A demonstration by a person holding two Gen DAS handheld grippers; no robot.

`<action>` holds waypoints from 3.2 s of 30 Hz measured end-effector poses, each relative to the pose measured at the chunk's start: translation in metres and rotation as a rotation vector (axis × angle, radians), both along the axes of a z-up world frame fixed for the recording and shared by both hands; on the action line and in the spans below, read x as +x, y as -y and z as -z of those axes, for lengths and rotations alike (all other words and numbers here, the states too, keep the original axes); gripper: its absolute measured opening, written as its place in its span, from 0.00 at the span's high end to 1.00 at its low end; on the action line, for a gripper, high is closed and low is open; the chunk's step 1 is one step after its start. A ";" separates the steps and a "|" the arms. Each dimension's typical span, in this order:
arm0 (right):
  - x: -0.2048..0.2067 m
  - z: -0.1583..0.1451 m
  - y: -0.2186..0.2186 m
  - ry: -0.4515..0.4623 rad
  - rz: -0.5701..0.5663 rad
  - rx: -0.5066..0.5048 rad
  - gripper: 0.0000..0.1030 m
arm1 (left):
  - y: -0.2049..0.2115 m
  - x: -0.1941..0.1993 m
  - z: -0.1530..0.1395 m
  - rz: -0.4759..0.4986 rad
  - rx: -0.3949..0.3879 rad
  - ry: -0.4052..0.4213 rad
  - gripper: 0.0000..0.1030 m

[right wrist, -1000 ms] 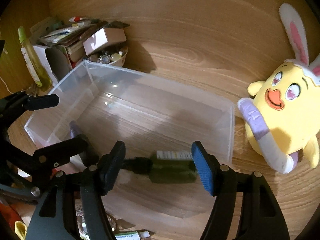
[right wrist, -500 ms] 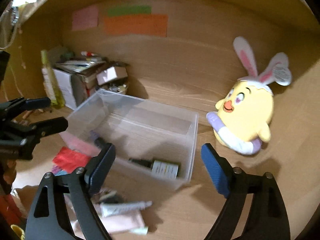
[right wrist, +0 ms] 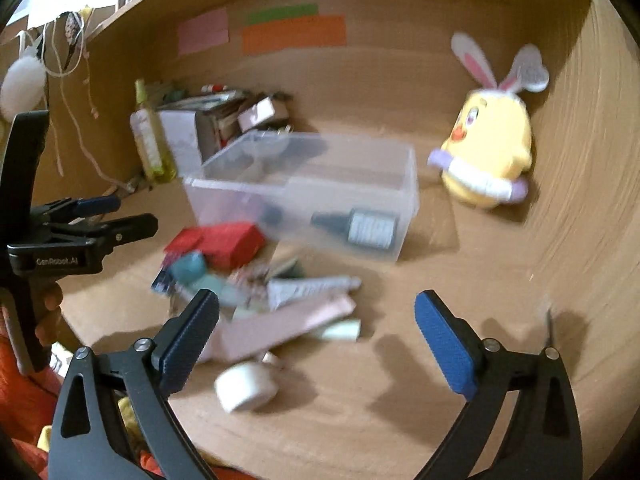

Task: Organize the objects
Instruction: 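Open both tools to drop the bottles into the bin and withdraw, then grasp the blue tape roll with left tool while right tool grasps the white tape roll, then carry both tape rolls over the clear plastic bin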

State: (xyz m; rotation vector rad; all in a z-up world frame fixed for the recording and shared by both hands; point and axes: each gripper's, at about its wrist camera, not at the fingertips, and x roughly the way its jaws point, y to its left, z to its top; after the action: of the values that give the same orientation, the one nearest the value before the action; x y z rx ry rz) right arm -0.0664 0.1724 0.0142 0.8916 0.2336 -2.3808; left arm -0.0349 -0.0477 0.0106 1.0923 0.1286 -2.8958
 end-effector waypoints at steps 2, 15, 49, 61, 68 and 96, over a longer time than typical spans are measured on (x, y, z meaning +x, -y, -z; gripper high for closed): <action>0.008 0.009 0.000 0.017 -0.015 0.002 0.05 | -0.002 0.009 0.008 -0.002 0.010 0.008 0.03; 0.027 0.054 0.008 0.093 -0.075 0.039 0.20 | -0.016 0.012 0.040 0.032 0.066 0.062 0.34; -0.004 0.028 -0.008 0.057 -0.014 -0.040 0.65 | -0.031 -0.021 0.030 0.084 0.079 0.032 0.61; -0.047 -0.031 0.010 -0.062 0.008 -0.103 0.65 | -0.022 -0.029 -0.023 0.056 0.071 -0.123 0.61; -0.074 -0.056 0.032 -0.098 -0.006 -0.120 0.65 | -0.014 -0.050 -0.053 0.032 0.053 -0.185 0.61; -0.192 0.013 0.088 0.118 -0.001 0.098 0.65 | 0.003 -0.193 0.008 0.026 0.093 0.143 0.61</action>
State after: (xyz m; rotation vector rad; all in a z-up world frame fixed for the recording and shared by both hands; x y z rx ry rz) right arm -0.2587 0.0844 0.0014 1.0732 0.3058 -2.3226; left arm -0.2275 -0.0504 0.0026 1.3206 0.2475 -2.8477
